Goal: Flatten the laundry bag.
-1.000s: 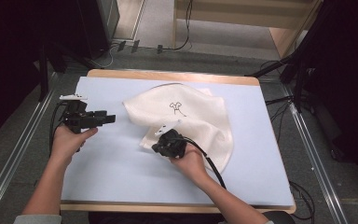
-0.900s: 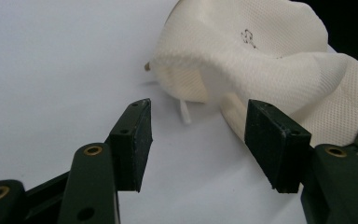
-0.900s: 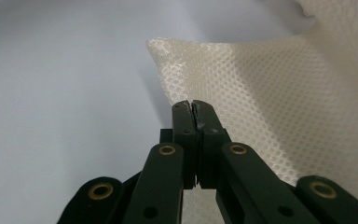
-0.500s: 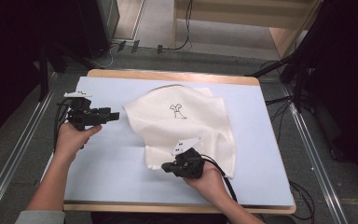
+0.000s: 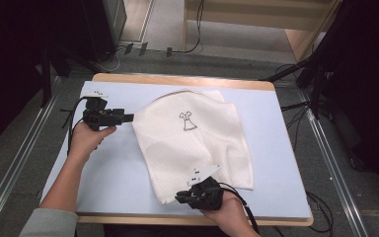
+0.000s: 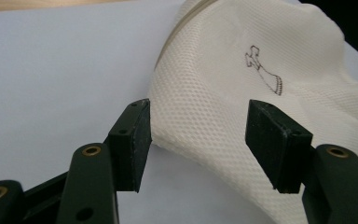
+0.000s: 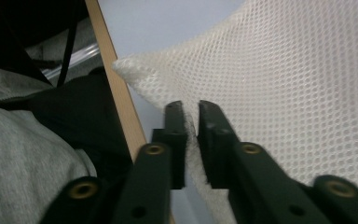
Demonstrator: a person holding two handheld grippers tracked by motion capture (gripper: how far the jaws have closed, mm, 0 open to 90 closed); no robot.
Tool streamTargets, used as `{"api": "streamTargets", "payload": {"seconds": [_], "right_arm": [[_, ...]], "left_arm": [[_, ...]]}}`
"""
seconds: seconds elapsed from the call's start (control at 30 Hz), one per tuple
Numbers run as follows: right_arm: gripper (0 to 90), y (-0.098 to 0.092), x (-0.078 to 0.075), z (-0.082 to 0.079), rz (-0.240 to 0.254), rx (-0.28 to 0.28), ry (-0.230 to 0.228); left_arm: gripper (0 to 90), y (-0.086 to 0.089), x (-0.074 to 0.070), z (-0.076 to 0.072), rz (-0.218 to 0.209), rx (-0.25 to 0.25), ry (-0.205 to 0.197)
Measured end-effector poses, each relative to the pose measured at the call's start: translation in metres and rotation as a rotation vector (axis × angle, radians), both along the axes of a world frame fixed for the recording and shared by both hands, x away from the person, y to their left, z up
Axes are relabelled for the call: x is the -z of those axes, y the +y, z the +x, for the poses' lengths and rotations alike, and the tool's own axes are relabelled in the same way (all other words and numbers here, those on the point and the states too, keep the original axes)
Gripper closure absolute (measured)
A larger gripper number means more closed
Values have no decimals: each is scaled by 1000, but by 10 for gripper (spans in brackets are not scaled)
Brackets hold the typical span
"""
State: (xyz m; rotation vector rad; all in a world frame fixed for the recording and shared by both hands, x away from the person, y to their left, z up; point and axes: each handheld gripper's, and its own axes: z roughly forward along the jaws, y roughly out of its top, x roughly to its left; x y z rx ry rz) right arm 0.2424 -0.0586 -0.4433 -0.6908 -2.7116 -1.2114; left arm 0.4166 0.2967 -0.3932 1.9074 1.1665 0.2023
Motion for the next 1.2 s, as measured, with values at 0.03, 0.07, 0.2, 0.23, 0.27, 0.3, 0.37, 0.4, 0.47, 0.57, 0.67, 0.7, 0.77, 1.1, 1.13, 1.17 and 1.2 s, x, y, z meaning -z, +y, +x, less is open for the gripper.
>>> {"api": "streamTargets", "payload": {"seconds": [0.03,0.07,0.2,0.23,0.27,0.3,0.37,0.4,0.47,0.57,0.67,0.7,0.77,1.1,1.13,1.17,1.2], "right_arm": [[773,-2,-1,0,8,5,-4],[720,-5,-3,-1,18,19,-15],[658,-29,-12,3,60,113,-66],[649,-35,-12,5,60,134,-79],[643,-43,-13,7,54,168,-92],[637,-48,-13,9,48,189,-93],[605,-61,-11,15,42,240,-111],[593,-67,-10,18,33,264,-119],[568,-81,-8,25,25,327,-121],[567,-107,-6,36,37,424,-146],[540,-126,-3,43,18,500,-173],[527,-132,-3,45,21,521,-171],[517,-144,0,50,18,556,-147],[535,-159,25,63,-101,593,-35],[535,-159,25,63,-101,593,-35],[554,-155,28,65,-125,574,-63],[561,-154,27,66,-126,575,-72]], "left_arm": [[413,-2,2,4,15,2,-4],[411,-3,3,7,20,4,-1],[387,-11,10,23,34,26,-1],[378,-14,11,27,44,30,4],[374,-15,11,30,45,36,12],[370,-17,12,33,48,40,21],[358,-20,15,37,45,51,30],[356,-21,16,39,51,54,25],[356,-24,22,43,66,60,26],[379,-27,32,48,70,68,56],[434,-31,41,51,72,75,101],[451,-32,43,52,84,79,116],[538,-33,47,53,92,87,151],[820,-38,41,46,87,88,176],[821,-38,41,46,87,88,176],[822,-36,38,44,81,92,174],[822,-35,37,43,82,96,169]]}}
